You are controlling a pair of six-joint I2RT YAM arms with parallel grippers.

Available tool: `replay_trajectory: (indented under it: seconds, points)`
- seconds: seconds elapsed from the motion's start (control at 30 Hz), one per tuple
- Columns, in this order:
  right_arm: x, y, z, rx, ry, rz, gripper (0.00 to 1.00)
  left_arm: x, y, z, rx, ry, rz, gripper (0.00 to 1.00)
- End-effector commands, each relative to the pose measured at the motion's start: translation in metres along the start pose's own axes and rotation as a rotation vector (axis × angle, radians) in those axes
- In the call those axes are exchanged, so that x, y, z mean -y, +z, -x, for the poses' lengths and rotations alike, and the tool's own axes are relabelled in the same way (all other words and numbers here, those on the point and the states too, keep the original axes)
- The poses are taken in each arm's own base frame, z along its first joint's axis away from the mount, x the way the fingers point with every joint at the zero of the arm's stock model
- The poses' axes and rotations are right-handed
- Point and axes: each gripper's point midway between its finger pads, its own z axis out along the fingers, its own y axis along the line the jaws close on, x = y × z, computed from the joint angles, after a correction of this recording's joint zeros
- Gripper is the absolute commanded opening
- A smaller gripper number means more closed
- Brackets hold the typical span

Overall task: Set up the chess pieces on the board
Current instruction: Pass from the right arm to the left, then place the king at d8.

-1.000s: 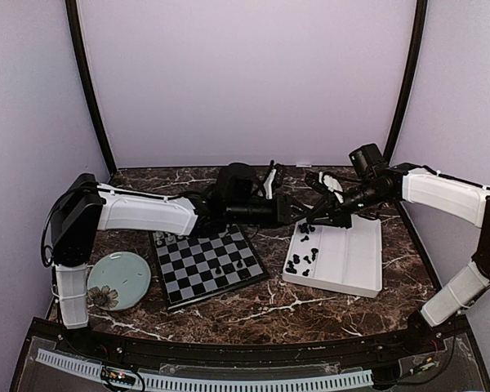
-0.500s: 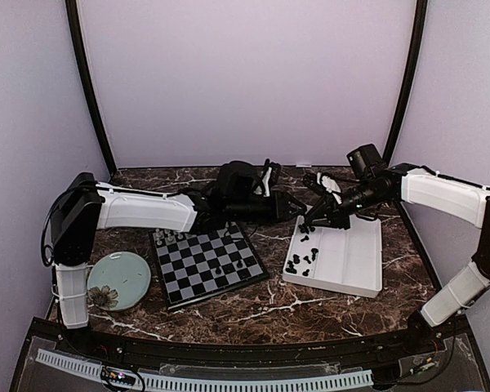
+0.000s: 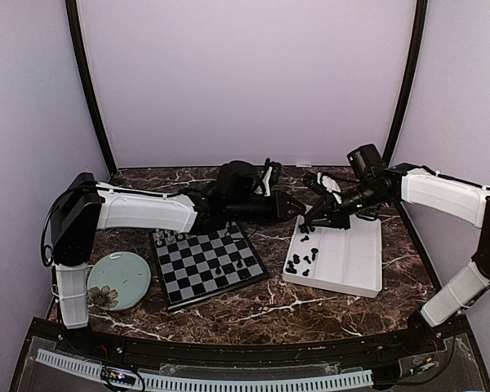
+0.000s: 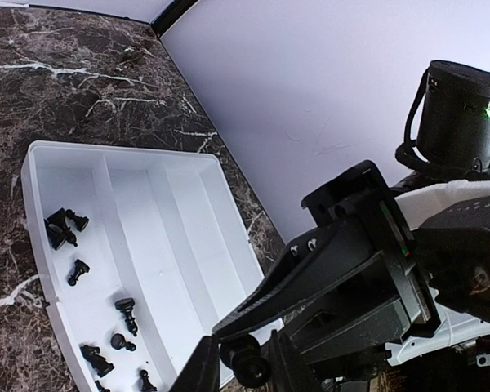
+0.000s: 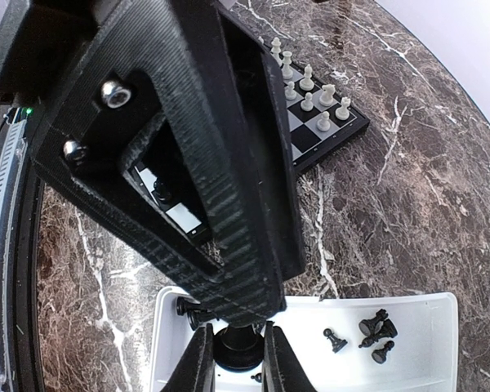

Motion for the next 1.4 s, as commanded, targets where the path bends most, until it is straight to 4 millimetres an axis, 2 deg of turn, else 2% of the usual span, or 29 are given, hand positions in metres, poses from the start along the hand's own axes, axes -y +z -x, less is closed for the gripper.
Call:
replay_trajectory:
  seconds: [0.0,0.33,0.57,0.67,0.77,0.83,0.9,0.93,0.97,1.0,1.03,1.07,1.1,1.13,1.17,1.27,1.37]
  points:
    - [-0.003,0.000,0.007,0.026,-0.010,0.012,0.17,0.015,-0.006,0.013,0.028,0.026,-0.040,0.19]
    - [-0.003,0.001,0.006,0.021,-0.015,0.008,0.18,0.016,-0.006,0.013,0.027,0.050,-0.048,0.09]
    - [-0.005,-0.011,0.006,0.007,-0.008,-0.011,0.33,0.017,-0.012,0.015,0.029,0.125,-0.023,0.07]
    - [-0.005,-0.020,0.002,0.006,0.022,-0.010,0.38,0.009,-0.019,0.014,0.018,0.168,0.024,0.07]
    - [-0.006,-0.027,-0.008,-0.011,0.061,-0.001,0.41,0.008,-0.031,0.014,0.013,0.230,0.048,0.07]
    - [-0.003,-0.031,-0.018,-0.030,0.094,-0.014,0.43,0.004,-0.039,0.010,-0.004,0.274,0.076,0.07]
    - [0.001,-0.035,-0.025,-0.040,0.130,-0.033,0.44,-0.010,-0.049,0.000,-0.048,0.314,0.139,0.07]
    - [0.002,-0.037,-0.028,-0.041,0.147,-0.040,0.45,-0.007,-0.056,0.000,-0.050,0.332,0.145,0.07]
    - [0.003,-0.037,-0.033,-0.045,0.166,-0.048,0.45,-0.017,-0.060,-0.008,-0.082,0.356,0.180,0.07]
    - [0.006,-0.038,-0.037,-0.047,0.178,-0.068,0.45,-0.014,-0.067,-0.007,-0.085,0.393,0.183,0.07]
    - [0.009,-0.037,-0.041,-0.049,0.190,-0.085,0.45,-0.024,-0.073,-0.016,-0.119,0.402,0.219,0.07]
    - [0.011,-0.036,-0.046,-0.053,0.201,-0.098,0.45,-0.021,-0.080,-0.015,-0.125,0.439,0.223,0.07]
    - [0.014,-0.035,-0.050,-0.057,0.213,-0.115,0.45,-0.032,-0.086,-0.023,-0.156,0.446,0.265,0.07]
    - [0.017,-0.034,-0.055,-0.061,0.222,-0.126,0.45,-0.030,-0.092,-0.023,-0.159,0.478,0.272,0.07]
    - [0.019,-0.033,-0.058,-0.063,0.230,-0.135,0.45,-0.040,-0.098,-0.030,-0.187,0.484,0.308,0.07]
    - [0.024,-0.032,-0.064,-0.065,0.239,-0.156,0.46,-0.044,-0.113,-0.036,-0.219,0.538,0.335,0.07]
    - [0.028,-0.031,-0.067,-0.071,0.246,-0.173,0.46,-0.053,-0.125,-0.051,-0.275,0.557,0.352,0.07]
